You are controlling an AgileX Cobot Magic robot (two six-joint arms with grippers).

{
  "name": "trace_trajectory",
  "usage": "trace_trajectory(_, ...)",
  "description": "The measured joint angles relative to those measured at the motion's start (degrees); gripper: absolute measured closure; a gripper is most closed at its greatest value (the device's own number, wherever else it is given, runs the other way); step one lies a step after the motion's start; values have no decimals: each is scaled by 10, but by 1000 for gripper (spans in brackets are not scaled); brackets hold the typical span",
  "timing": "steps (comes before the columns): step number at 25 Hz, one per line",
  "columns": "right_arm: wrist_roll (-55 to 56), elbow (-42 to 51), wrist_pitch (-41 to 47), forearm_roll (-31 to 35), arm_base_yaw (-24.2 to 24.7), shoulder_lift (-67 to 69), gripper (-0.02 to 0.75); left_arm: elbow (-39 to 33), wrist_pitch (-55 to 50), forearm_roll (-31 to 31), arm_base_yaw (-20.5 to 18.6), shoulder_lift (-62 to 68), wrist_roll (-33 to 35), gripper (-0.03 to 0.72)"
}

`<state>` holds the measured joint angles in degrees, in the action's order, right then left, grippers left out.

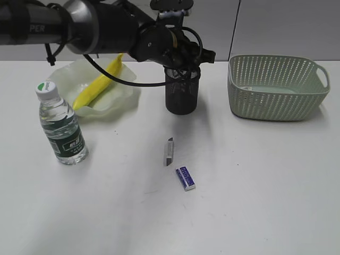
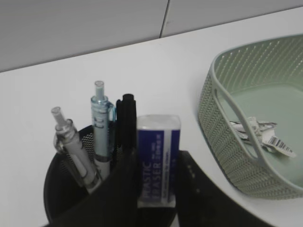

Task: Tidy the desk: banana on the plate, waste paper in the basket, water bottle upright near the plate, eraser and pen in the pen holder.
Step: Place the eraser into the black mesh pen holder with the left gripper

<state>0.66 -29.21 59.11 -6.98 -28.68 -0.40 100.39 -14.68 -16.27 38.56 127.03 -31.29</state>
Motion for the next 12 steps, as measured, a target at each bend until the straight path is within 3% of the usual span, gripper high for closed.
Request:
trace_trajectory(8, 0, 0, 0, 0, 0, 0, 315, 0, 11, -25, -6, 11, 0, 511)
trace_trajectory(12, 0, 0, 0, 0, 0, 0, 315, 0, 10, -24, -13, 11, 0, 446)
